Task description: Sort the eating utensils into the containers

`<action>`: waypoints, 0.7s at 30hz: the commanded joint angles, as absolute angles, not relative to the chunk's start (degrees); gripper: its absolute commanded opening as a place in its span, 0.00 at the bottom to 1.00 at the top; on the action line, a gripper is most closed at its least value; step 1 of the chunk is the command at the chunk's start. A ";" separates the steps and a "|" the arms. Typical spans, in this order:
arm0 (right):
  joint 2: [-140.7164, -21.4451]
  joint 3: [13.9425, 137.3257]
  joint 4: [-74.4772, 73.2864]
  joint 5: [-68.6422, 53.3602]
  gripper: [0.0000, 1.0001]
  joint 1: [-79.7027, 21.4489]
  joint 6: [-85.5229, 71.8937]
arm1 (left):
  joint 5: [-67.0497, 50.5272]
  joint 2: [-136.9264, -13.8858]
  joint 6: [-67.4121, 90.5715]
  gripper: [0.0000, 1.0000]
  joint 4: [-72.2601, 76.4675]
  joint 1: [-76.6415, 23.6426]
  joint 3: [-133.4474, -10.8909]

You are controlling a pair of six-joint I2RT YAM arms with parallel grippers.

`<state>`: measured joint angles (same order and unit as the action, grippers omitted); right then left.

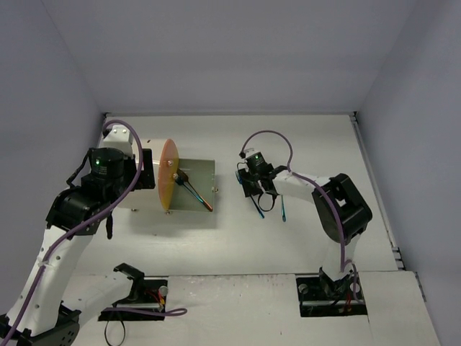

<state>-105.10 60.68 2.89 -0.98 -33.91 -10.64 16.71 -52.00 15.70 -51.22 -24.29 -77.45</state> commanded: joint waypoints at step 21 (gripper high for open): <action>-97.74 82.97 3.48 -1.21 0.00 -43.70 -7.37 | 17.05 -51.42 16.29 0.93 -49.57 -23.99 -78.99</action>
